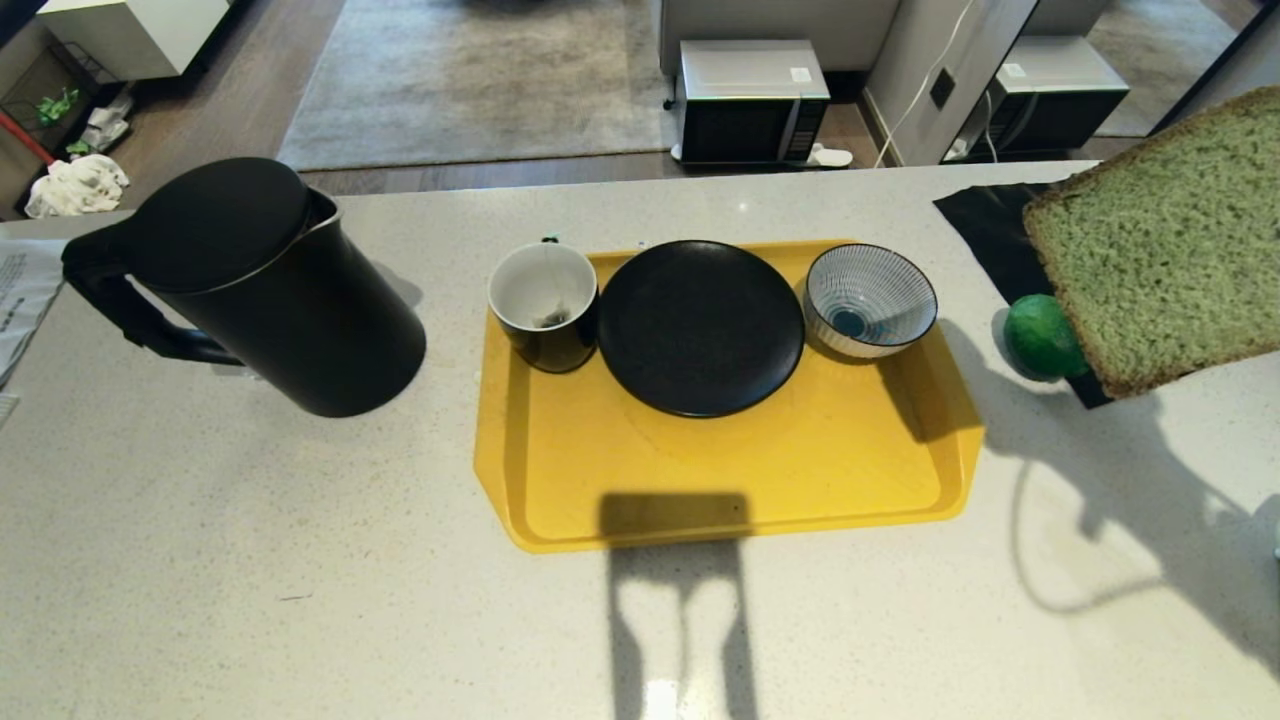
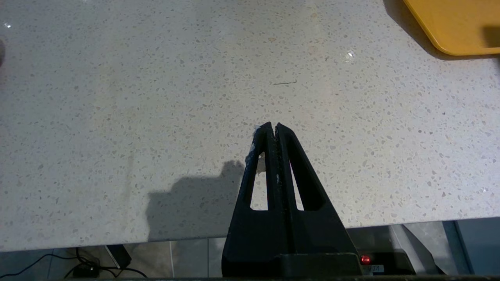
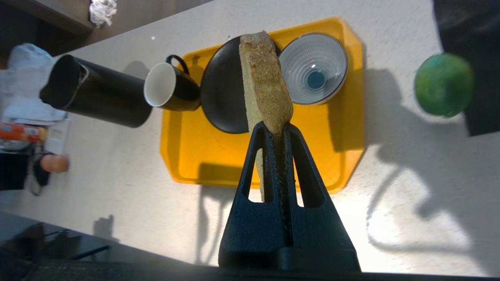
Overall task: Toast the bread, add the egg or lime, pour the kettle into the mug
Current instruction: Put the bread slices in the toaster
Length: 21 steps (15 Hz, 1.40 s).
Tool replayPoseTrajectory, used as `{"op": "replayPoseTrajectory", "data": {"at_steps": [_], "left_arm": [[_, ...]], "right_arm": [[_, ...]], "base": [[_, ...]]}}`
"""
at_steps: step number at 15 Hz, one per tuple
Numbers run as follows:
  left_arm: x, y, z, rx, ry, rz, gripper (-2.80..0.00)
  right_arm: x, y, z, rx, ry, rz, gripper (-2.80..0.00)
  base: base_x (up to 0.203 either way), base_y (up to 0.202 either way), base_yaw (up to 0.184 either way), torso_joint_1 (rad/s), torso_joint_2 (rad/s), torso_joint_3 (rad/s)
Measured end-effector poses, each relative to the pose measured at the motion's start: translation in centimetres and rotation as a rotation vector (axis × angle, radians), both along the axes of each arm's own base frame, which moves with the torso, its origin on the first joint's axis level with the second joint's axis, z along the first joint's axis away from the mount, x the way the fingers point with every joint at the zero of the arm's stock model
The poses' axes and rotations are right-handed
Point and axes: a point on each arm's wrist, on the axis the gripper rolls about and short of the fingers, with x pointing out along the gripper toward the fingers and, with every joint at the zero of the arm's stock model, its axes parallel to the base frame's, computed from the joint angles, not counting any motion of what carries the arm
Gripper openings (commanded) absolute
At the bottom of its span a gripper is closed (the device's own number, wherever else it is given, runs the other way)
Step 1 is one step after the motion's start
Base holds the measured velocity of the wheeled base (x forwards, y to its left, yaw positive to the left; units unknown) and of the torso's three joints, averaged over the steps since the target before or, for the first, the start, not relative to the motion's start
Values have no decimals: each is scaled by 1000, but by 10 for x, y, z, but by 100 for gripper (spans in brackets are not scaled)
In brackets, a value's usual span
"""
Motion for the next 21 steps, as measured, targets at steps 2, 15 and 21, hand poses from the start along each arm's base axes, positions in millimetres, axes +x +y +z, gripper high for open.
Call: {"op": "replayPoseTrajectory", "data": {"at_steps": [2,15,21], "left_arm": [[0,0,0,0,0,0,-280],[0,0,0,0,0,0,-280],[0,0,0,3,0,0,-280]], "right_arm": [[-8,-4,1,-39,-39,-18,-280],[-3,-5,3,-220,-227,-143,-280],[-2,-6,1,-228,-212,-189,-280]], "base": [[0,0,0,0,0,0],[0,0,0,0,0,0],[0,0,0,0,0,0]]}}
